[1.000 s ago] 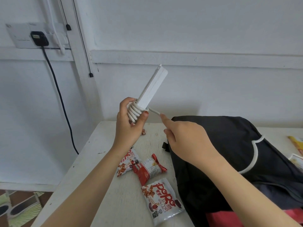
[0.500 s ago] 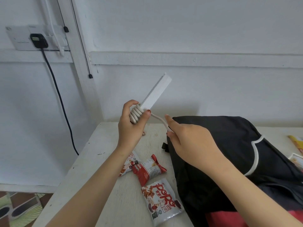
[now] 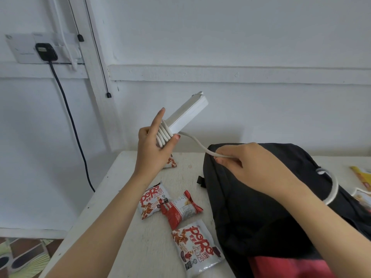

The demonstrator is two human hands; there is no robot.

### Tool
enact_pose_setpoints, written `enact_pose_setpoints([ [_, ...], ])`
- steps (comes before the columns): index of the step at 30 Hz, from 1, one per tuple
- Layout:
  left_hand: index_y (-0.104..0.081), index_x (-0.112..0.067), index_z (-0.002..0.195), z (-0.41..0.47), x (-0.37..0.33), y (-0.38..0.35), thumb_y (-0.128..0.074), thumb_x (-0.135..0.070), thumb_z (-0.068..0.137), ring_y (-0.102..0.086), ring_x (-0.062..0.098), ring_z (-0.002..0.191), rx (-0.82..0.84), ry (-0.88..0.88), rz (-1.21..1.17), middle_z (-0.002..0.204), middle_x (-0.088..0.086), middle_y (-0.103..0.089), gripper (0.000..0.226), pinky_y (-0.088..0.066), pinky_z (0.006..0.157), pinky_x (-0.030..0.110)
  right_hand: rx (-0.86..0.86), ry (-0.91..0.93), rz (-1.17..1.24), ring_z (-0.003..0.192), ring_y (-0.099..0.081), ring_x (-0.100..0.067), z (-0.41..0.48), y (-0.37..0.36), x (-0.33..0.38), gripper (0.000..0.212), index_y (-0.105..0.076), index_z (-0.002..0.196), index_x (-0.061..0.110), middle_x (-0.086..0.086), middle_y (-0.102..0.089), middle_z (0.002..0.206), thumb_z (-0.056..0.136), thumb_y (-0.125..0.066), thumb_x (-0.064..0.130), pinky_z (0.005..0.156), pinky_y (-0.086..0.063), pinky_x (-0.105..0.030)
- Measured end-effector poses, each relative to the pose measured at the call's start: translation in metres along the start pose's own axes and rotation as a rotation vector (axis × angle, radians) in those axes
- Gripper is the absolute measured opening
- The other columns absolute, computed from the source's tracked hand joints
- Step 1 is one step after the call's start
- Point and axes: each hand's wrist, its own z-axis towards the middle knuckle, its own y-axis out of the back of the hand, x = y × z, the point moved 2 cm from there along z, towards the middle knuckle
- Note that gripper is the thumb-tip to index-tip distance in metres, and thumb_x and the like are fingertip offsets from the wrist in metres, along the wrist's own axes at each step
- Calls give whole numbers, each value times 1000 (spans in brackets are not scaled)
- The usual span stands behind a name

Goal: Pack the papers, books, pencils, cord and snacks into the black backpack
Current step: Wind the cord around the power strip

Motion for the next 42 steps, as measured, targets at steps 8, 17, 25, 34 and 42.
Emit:
enact_pose_setpoints([
  [8, -45, -26, 125, 0, -2, -12, -64, -50, 74, -47, -5, 90, 15, -34, 21, 112, 1, -47, 60, -37, 70, -4, -3, 88, -179, 49, -41, -6, -15, 16, 16, 21, -43, 77, 32, 9, -42, 55, 97, -44, 36, 49, -22, -13],
  [17, -46, -24, 115, 4, -12, -26, -69, -41, 78, -54, 7, 85, 60, -13, -39, 103, -5, -52, 47, -43, 63, 8, 4, 50, -138, 54, -46, -5, -30, 19, 10, 22, -50, 77, 28, 11, -46, 58, 97, -45, 35, 50, -26, -13],
  [25, -45, -26, 113, 5, -28, -35, -71, -37, 78, -54, 1, 88, 82, -3, -56, 103, -11, -51, 46, -43, 67, 7, -7, -137, 50, 62, -55, -3, -44, 34, -38, 10, -60, 86, 37, 12, -62, 68, 91, -51, 40, 59, -39, -18],
  [34, -35, -29, 131, 4, -80, -73, -76, -38, 72, -51, 6, 95, 195, -113, 78, 112, -13, -43, 72, -49, 84, 22, -226, 250, -383, 57, -57, -15, -56, 104, -55, 46, -48, 135, 38, 9, -63, 65, 89, -44, 35, 45, -25, -21],
  [42, 25, -63, 126, -23, -135, -117, -79, -39, 67, -43, -6, 109, 356, -259, 57, 119, -24, -37, 122, -34, 94, 18, -217, 457, -176, 73, -52, 12, -24, 172, -79, 32, -66, 117, 31, 32, -55, 83, 85, -63, 32, 60, -31, 0],
])
